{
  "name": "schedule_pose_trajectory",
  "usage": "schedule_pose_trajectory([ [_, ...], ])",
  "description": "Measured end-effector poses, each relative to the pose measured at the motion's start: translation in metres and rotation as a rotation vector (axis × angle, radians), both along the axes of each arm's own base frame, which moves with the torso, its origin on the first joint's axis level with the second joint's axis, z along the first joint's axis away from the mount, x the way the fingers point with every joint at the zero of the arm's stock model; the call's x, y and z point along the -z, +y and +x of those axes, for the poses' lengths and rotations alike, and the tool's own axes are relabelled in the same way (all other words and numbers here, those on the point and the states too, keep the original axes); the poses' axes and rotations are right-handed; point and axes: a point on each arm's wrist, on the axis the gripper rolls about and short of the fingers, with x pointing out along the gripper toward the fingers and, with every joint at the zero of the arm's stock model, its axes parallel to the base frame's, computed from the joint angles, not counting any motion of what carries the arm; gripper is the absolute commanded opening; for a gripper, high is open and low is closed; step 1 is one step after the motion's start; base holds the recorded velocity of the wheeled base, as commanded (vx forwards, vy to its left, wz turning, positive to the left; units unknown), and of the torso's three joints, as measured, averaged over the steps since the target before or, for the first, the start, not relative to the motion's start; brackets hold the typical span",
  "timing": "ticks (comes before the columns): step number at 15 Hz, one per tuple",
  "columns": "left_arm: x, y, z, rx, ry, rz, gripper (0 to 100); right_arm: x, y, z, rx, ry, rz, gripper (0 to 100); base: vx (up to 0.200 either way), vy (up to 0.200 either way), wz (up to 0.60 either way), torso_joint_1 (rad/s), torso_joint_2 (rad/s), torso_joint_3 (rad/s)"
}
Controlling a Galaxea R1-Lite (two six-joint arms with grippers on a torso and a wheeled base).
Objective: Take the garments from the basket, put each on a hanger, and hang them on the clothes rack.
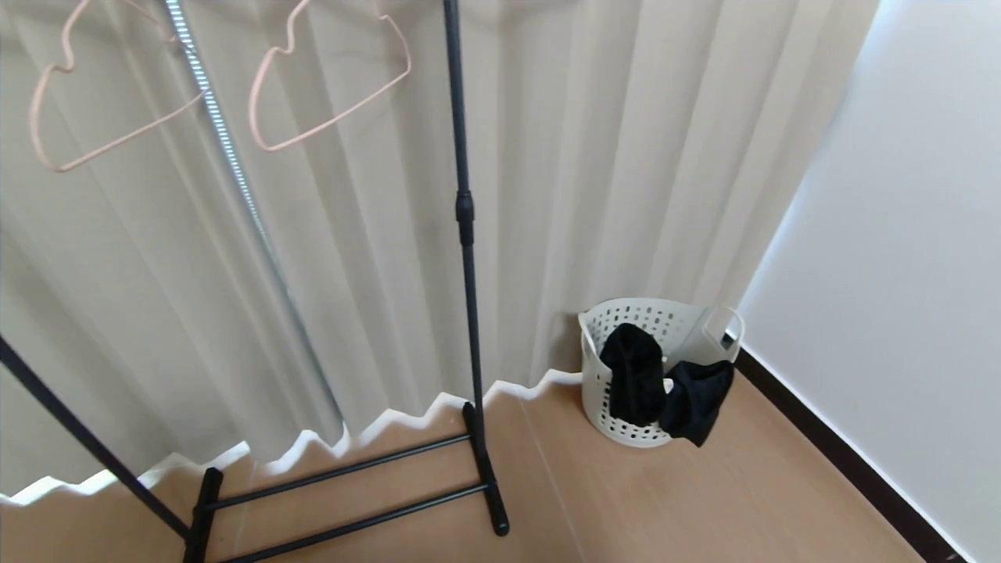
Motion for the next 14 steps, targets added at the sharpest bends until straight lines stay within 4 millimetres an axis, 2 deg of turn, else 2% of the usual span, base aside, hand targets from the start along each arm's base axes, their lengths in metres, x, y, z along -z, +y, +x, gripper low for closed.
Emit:
schedule_pose_trajectory([
  [2,0.0,0.0,0.0,-0.001,0.0,0.0,100,0.0001,0.0,0.0,-0.001,0.001,0.0,100,0.1,-0.2,0.0,0.005,0.0,0.005],
  [13,-0.0002,0.0,0.0,-0.001,-0.001,-0.001,100,0.0001,0.0,0.0,0.0,0.001,0.0,100,0.2,0.0,0.0,-0.001,0.0,0.004],
  [14,-0.0001,0.0,0.0,-0.002,-0.001,-0.001,100,0.0,0.0,0.0,0.0,0.0,0.0,100,0.2,-0.2,0.0,0.002,0.0,0.002],
])
